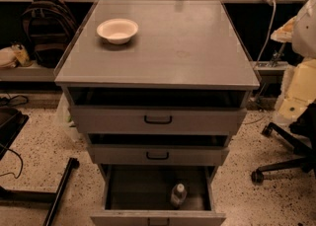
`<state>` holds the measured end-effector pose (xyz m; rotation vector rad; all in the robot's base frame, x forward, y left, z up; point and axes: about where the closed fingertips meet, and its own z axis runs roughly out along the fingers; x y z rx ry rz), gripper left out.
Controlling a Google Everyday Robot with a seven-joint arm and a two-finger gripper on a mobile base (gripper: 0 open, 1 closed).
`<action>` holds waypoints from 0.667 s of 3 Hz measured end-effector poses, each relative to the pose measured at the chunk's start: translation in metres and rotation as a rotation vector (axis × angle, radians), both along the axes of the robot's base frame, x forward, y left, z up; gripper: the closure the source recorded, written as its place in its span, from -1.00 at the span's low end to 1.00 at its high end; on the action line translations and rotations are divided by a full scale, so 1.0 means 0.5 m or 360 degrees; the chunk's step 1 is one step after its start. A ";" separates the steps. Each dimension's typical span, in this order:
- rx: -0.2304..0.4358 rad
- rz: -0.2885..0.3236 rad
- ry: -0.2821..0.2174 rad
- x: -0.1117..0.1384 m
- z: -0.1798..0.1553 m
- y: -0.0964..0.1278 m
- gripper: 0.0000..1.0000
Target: Pick blue plastic bottle from bottom drawer and place on counter
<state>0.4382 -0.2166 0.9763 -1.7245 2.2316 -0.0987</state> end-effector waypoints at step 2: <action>0.0000 0.0000 0.0000 0.000 0.000 0.000 -0.63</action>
Offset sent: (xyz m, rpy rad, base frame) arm 0.0000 0.0000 0.0000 0.0000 0.0000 0.0000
